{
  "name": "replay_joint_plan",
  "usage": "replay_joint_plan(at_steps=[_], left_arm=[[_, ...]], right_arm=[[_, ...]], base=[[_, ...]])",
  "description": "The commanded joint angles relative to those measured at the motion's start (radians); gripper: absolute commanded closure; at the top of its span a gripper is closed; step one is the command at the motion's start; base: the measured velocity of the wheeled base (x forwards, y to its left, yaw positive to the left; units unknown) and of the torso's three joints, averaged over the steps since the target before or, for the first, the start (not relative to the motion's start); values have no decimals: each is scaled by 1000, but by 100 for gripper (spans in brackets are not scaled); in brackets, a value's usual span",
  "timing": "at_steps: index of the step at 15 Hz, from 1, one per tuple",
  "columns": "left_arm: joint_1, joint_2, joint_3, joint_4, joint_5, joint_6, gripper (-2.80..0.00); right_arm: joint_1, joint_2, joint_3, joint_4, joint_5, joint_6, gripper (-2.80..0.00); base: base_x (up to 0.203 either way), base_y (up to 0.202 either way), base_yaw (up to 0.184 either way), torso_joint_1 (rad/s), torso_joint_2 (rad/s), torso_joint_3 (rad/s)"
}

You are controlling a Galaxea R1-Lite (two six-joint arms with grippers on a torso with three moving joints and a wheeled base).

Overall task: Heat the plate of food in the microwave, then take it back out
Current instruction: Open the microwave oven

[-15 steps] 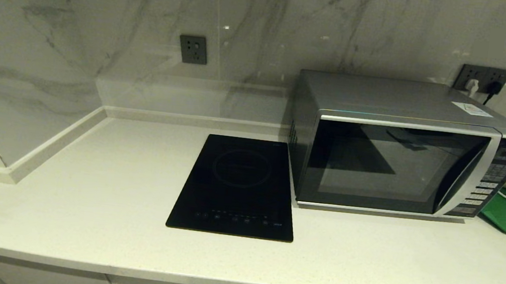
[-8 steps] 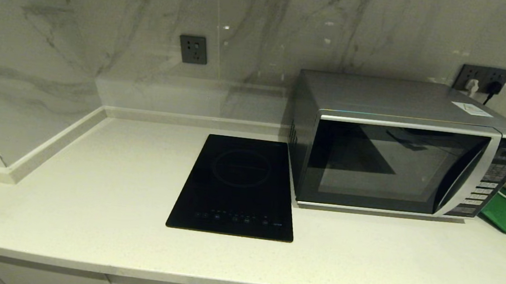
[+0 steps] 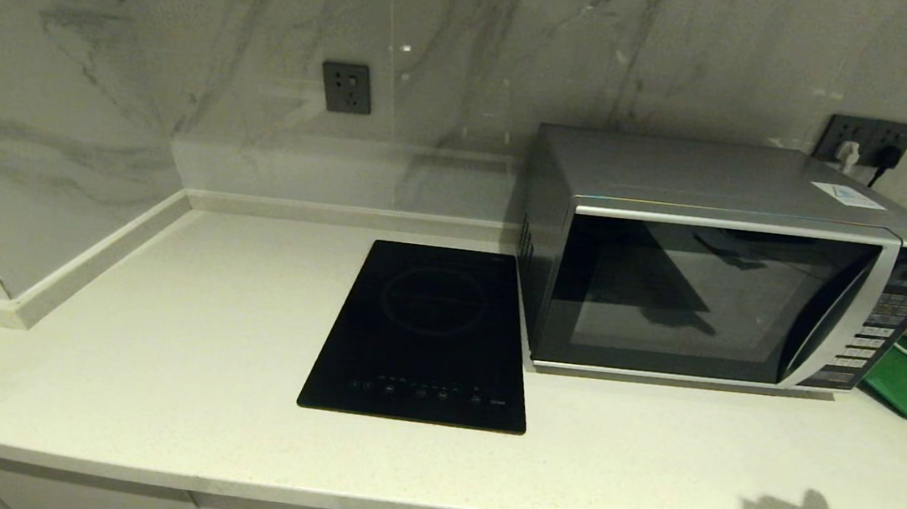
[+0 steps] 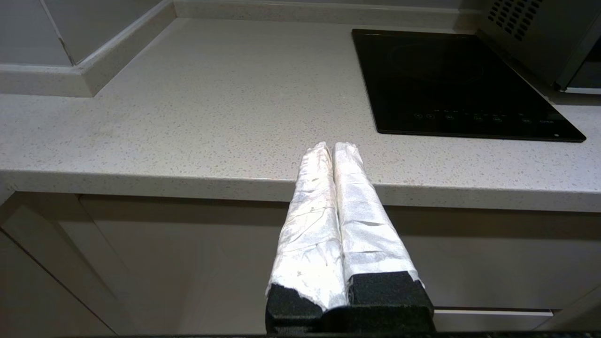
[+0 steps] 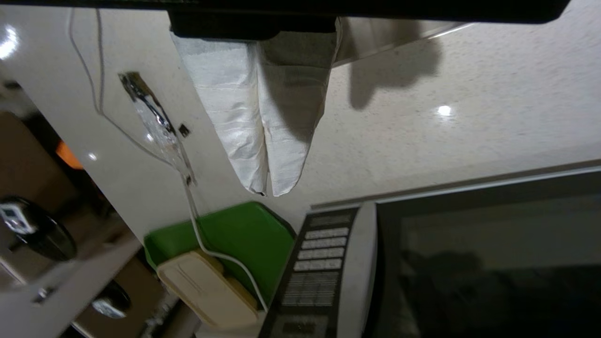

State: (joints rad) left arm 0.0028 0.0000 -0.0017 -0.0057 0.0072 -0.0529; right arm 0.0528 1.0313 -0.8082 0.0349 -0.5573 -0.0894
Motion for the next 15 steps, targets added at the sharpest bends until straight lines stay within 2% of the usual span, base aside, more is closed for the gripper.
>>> replay_joint_plan(at_steps=[1, 2, 3, 5, 8, 12, 15], left_arm=[[0, 0, 0, 0, 0, -1, 0], [0, 0, 0, 0, 0, -1, 0], [0, 0, 0, 0, 0, -1, 0], [0, 0, 0, 0, 0, -1, 0], [0, 0, 0, 0, 0, -1, 0], [0, 0, 0, 0, 0, -1, 0], [0, 0, 0, 0, 0, -1, 0]], right_arm=[[68, 235, -34, -2, -88, 37, 0], [117, 292, -45, -2, -132, 82, 0], [175, 345, -58, -1, -177, 130, -280], [272, 438, -77, -2, -272, 200, -280], [295, 550, -136, -3, -336, 269, -280], [223, 655, -217, -3, -397, 350, -280], [154, 691, -266, -3, -435, 362, -280]], base=[[0, 0, 0, 0, 0, 0], [0, 0, 0, 0, 0, 0], [0, 0, 0, 0, 0, 0], [0, 0, 0, 0, 0, 0], [0, 0, 0, 0, 0, 0], [0, 0, 0, 0, 0, 0], [0, 0, 0, 0, 0, 0]])
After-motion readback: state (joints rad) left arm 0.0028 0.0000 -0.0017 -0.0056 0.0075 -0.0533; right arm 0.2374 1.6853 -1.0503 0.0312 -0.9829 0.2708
